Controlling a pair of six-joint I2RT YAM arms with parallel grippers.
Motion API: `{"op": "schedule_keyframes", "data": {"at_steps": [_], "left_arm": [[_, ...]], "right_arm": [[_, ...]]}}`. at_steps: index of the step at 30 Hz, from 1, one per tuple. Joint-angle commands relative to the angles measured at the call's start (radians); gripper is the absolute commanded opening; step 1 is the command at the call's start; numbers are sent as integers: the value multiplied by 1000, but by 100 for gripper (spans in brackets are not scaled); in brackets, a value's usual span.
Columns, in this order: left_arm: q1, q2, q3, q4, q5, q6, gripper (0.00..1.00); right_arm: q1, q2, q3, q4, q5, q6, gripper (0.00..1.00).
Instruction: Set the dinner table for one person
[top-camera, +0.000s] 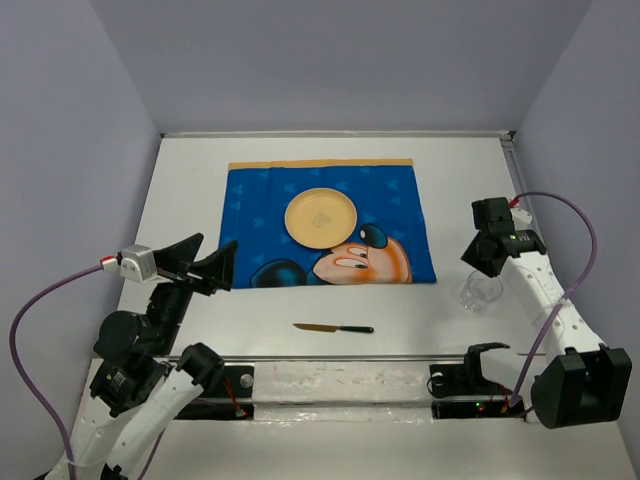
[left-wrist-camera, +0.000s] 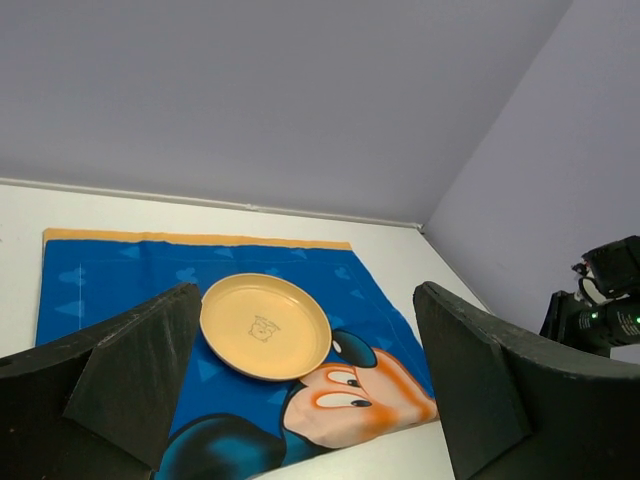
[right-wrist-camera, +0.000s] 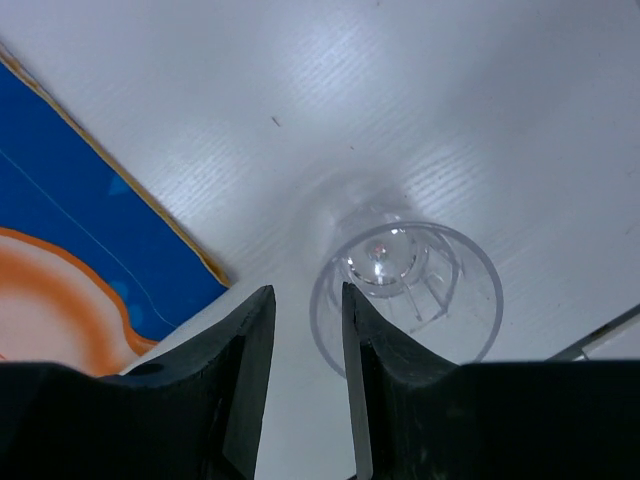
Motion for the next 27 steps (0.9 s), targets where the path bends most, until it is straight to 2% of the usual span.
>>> {"op": "schedule_keyframes", "data": {"at_steps": [1, 8, 11, 12, 13, 16, 18, 21, 24, 26, 27], "left_arm": [[-13, -24, 9, 38, -27, 7, 99], [-27, -25, 9, 35, -26, 6, 99], [-27, -26, 9, 35, -26, 6, 99], [-27, -25, 9, 35, -24, 6, 99], [-27, -24, 9, 35, -23, 6, 99], [-27, -21, 9, 34, -24, 6, 99], [-27, -18, 9, 34, -24, 6, 99], [-27, -4, 9, 34, -21, 6, 99], [-27, 13, 8, 35, -20, 6, 99], [-24, 30, 8, 35, -20, 7, 99], [-22, 36, 8, 34, -20, 9, 99]], "right_arm": [[-2, 9, -45, -78, 28, 71, 38], [-2, 37, -68, -26, -7, 76, 37], [-2, 55, -91, 26, -5, 70, 27], [-2, 60, -94, 36, -2, 68, 22], [-2, 61, -95, 43, 2, 65, 13], [-2, 58, -89, 76, 13, 50, 1], [-2, 61, -59, 80, 7, 16, 0], [-2, 46, 59, 71, -11, -74, 0], [83, 72, 240, 102, -28, -163, 0], [148, 191, 349, 103, -21, -229, 0], [183, 245, 459, 100, 2, -260, 0]]}}
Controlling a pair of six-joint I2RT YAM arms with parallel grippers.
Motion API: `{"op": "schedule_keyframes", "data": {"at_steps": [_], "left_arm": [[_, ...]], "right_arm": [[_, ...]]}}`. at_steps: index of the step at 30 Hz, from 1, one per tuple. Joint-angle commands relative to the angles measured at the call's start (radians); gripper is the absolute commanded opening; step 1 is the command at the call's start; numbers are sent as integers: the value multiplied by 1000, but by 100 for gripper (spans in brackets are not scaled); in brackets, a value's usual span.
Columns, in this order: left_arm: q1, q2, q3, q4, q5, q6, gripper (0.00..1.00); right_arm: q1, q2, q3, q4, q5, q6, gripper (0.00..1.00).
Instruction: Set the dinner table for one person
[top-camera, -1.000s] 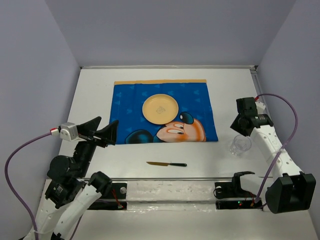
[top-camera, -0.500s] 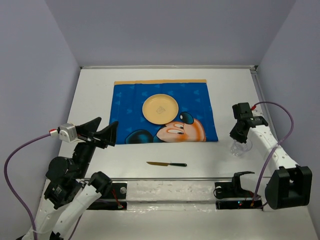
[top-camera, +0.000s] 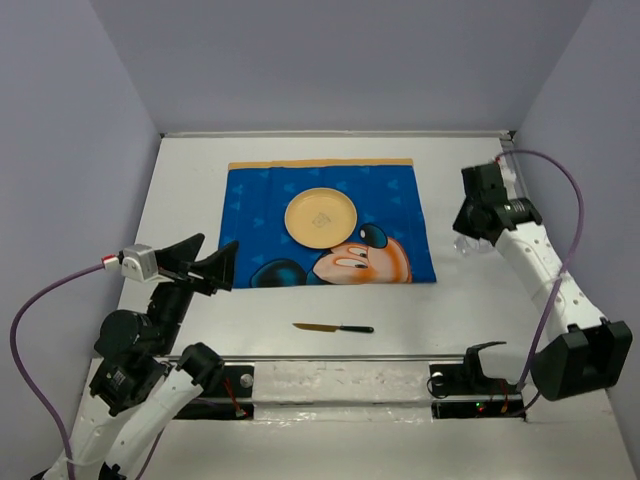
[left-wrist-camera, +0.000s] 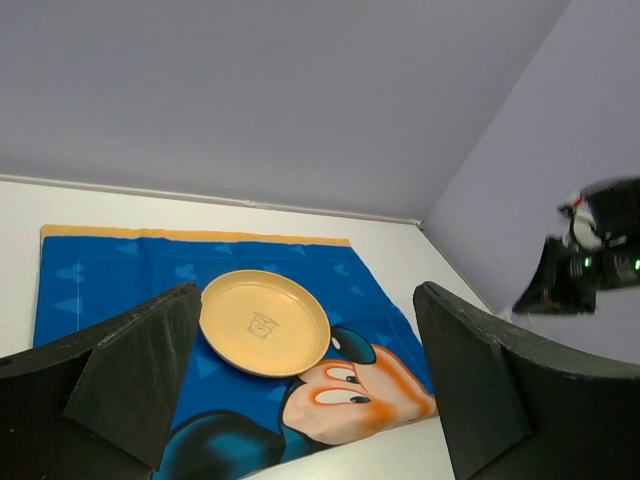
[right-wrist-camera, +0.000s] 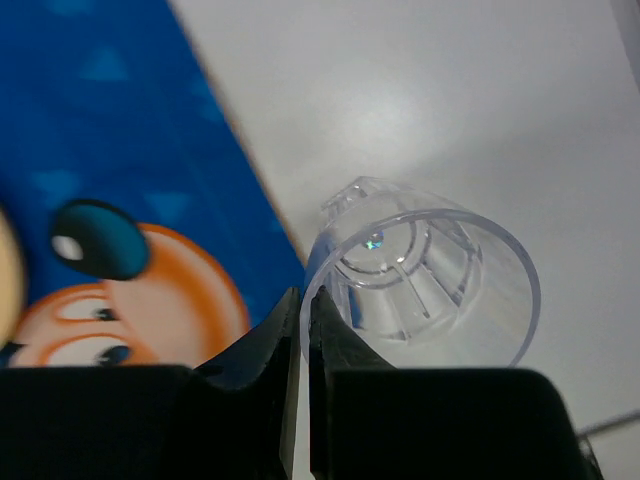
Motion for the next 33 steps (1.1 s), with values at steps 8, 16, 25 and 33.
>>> {"op": "schedule_keyframes", "data": {"at_steps": [8, 16, 25, 33], "left_arm": [[34, 71, 3, 42, -44, 8, 99], [73, 105, -1, 51, -26, 6, 99], [106, 127, -4, 56, -10, 9, 99], [115, 133, -4, 57, -6, 9, 99]], "right_arm": [[218, 631, 759, 72, -80, -404, 0], [218, 952, 1107, 17, -122, -489, 0], [218, 1137, 1293, 0, -85, -560, 0], [199, 1180, 1288, 1, -111, -545, 0]]}}
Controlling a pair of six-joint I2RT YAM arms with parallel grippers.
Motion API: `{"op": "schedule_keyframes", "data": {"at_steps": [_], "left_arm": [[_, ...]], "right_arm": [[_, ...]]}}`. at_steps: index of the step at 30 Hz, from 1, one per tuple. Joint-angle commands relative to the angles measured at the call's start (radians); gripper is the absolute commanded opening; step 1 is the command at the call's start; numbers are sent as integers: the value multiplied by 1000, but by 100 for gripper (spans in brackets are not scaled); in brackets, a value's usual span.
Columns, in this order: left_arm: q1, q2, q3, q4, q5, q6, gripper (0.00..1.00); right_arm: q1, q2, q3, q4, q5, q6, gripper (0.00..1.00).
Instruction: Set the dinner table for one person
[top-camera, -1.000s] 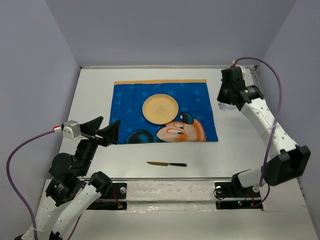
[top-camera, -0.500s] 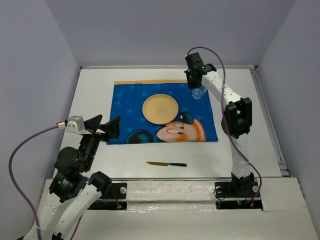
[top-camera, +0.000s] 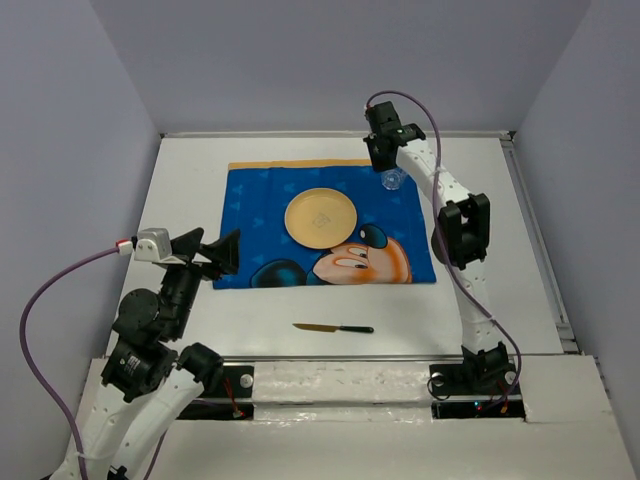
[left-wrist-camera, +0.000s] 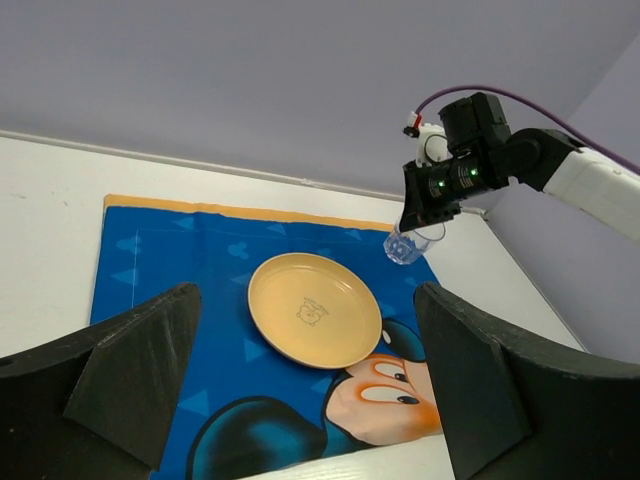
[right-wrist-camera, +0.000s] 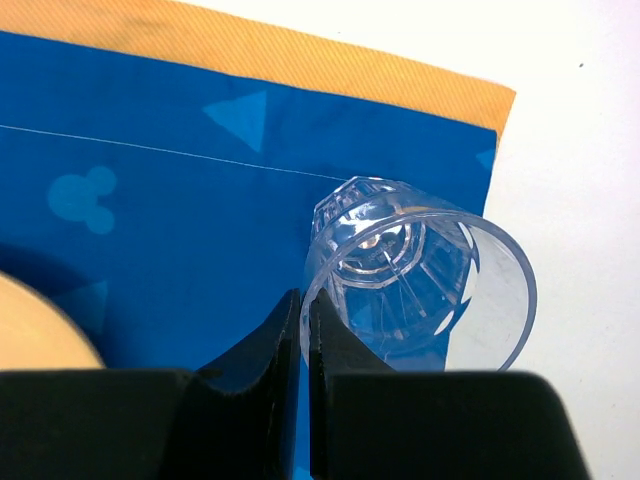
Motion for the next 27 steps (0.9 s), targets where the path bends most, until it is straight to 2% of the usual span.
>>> {"op": "schedule_keyframes", "data": {"at_steps": [1, 8, 10, 13, 14, 22, 27], "left_arm": [[9, 17, -2, 55, 3, 9, 99], [13, 19, -4, 57, 8, 10, 99], [13, 20, -4, 57, 8, 9, 99], [15, 23, -4, 57, 9, 9, 99], [16, 22, -4, 57, 9, 9, 99], [27, 22, -4, 57, 9, 7, 99], [36, 28, -4, 60, 9, 6, 99]], "right_arm": [[-17, -1, 27, 6, -6, -20, 0], [-17, 10, 5, 11, 2, -20, 0], [-17, 18, 10, 12, 31, -20, 12], [-17, 13, 15, 18, 49, 5, 44], [-17, 10, 16, 18, 46, 0, 46], [-26, -50, 15, 23, -14, 8, 49], [-17, -198, -65, 58, -144, 29, 51]]}}
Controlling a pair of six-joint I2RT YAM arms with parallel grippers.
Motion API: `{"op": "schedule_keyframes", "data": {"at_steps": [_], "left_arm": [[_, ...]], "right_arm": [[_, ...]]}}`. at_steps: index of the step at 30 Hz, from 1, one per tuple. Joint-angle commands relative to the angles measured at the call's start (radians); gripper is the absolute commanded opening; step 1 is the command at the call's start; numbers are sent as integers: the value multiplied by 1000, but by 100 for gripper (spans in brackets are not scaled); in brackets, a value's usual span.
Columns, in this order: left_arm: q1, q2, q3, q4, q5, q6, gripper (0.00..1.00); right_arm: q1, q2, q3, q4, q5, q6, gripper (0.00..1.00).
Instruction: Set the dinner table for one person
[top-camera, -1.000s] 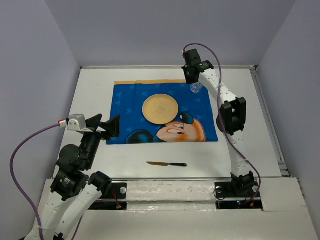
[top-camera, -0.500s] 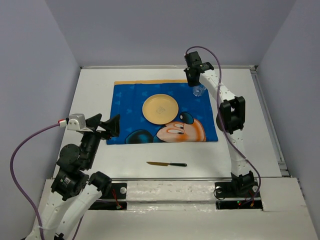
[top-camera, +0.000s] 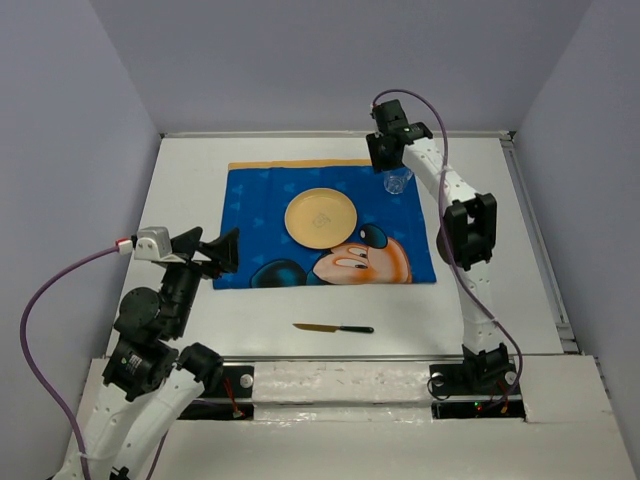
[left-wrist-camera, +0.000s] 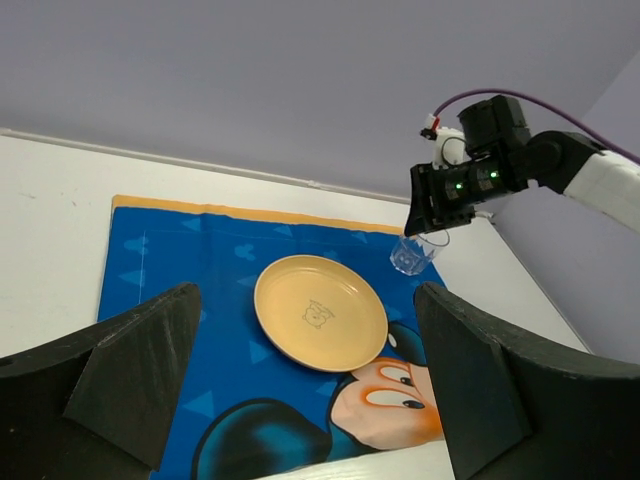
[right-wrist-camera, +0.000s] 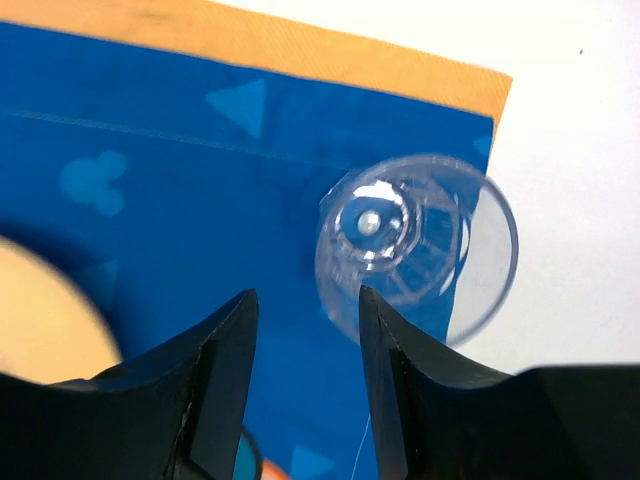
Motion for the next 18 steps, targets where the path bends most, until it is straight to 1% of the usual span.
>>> {"op": "schedule_keyframes", "data": {"at_steps": [1, 3, 4, 5, 6, 7, 8, 11, 12, 13, 15, 16, 17, 18], "left_arm": [[18, 21, -2, 54, 3, 4, 99], [25, 21, 0, 54, -3, 3, 99], [35, 18, 3, 54, -10, 0, 99], [39, 9, 1, 59, -14, -4, 99], [44, 4, 0, 62, -17, -4, 99], [47, 1, -2, 62, -22, -8, 99], [55, -5, -3, 65, -25, -7, 99], [61, -8, -6, 65, -37, -8, 99], [62, -11, -8, 65, -40, -8, 99], [64, -11, -8, 65, -40, -10, 99], [67, -14, -9, 65, -42, -10, 99], [70, -14, -9, 67, -40, -10, 99], [73, -16, -11, 67, -39, -10, 99], [76, -17, -11, 67, -39, -10, 99]], "right_arm": [[30, -218, -75, 83, -128, 20, 51], [61, -289, -159, 142, -167, 26, 51], [94, -354, -244, 207, -202, 29, 52], [114, -407, -285, 265, -219, 38, 52], [133, -407, -321, 293, -230, 43, 52], [153, -447, -384, 317, -234, 44, 52], [191, -462, -408, 336, -231, 51, 52], [251, -513, -489, 382, -239, 60, 50], [297, -530, -521, 413, -237, 52, 49], [321, -551, -561, 430, -286, 43, 48], [372, -622, -693, 448, -306, 34, 48], [422, -648, -745, 468, -340, 34, 47], [476, -703, -856, 483, -363, 35, 47], [502, -734, -918, 492, -403, 38, 47]]}}
